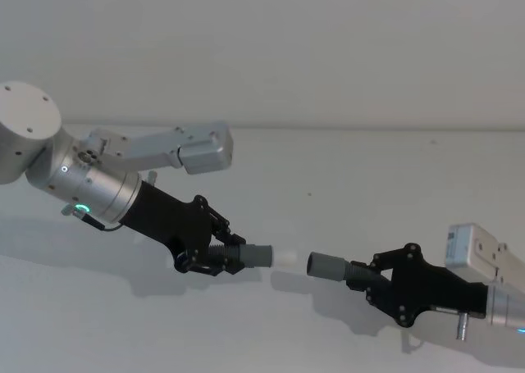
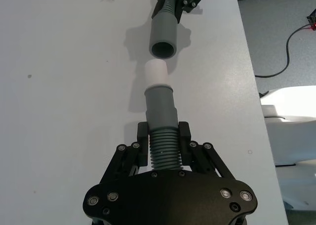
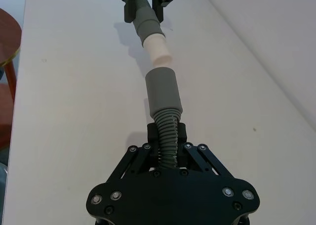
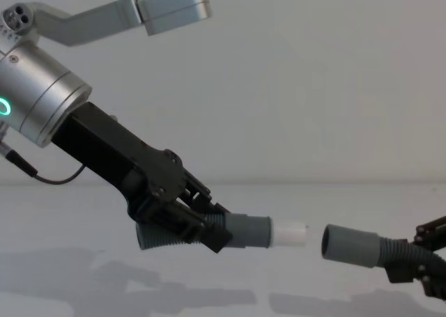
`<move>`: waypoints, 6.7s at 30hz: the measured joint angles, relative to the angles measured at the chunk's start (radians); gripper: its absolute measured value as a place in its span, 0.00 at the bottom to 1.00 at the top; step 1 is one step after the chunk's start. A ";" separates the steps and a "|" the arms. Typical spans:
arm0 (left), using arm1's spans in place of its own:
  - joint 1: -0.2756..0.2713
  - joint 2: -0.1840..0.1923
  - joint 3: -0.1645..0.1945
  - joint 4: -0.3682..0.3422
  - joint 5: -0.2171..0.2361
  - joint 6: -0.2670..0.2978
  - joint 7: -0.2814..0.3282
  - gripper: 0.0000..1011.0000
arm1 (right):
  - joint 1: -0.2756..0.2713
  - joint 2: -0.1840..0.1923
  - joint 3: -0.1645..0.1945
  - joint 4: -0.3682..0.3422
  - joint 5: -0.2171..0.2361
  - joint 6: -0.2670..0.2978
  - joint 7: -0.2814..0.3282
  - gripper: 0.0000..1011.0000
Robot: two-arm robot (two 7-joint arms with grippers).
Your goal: Use both hands to pick up one end of the pipe from the table, align the ends, and insert them.
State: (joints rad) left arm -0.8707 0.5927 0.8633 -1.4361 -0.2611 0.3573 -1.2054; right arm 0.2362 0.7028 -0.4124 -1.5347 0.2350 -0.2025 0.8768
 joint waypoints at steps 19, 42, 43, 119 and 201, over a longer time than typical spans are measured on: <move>-0.023 -0.007 0.021 0.046 -0.008 -0.030 -0.015 0.33 | 0.019 -0.012 -0.023 0.001 0.029 0.060 -0.004 0.16; -0.034 -0.011 0.037 0.071 -0.023 -0.050 -0.003 0.33 | 0.040 -0.019 -0.050 0.010 0.042 0.086 -0.017 0.16; -0.033 -0.010 0.037 0.070 -0.024 -0.050 -0.002 0.33 | 0.041 -0.019 -0.052 0.012 0.041 0.086 -0.018 0.16; -0.057 -0.001 0.093 0.045 -0.069 -0.040 0.045 0.33 | 0.031 0.037 -0.096 -0.012 0.045 0.055 -0.091 0.16; -0.090 0.017 0.148 0.030 -0.098 -0.030 0.071 0.33 | 0.083 0.058 -0.135 -0.019 0.117 0.104 -0.069 0.16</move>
State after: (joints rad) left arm -0.9610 0.6102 1.0112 -1.4063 -0.3586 0.3274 -1.1348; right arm 0.3187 0.7610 -0.5475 -1.5538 0.3517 -0.0982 0.8083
